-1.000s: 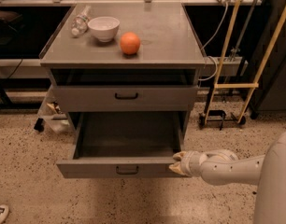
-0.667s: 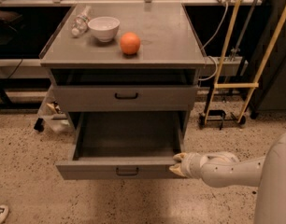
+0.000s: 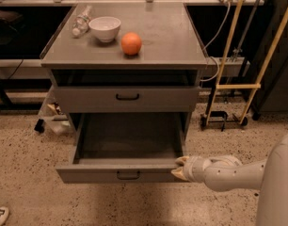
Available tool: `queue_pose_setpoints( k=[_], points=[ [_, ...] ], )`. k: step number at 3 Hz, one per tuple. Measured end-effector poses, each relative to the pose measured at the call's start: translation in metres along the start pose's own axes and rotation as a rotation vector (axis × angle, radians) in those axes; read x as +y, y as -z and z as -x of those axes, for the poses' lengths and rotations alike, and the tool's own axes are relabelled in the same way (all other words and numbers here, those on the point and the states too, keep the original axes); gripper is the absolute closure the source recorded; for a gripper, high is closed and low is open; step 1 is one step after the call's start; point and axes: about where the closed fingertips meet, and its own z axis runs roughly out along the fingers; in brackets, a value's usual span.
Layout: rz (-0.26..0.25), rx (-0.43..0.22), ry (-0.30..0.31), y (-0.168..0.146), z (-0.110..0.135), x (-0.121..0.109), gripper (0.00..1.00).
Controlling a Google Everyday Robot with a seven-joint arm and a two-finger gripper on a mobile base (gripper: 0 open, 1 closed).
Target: Open middle drawer
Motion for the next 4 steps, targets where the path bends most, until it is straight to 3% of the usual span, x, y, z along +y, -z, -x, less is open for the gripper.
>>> queue_pose_setpoints(
  k=[4],
  points=[
    [0.003,0.005,-0.031,0.007,-0.006,0.016,1.00]
  ],
)
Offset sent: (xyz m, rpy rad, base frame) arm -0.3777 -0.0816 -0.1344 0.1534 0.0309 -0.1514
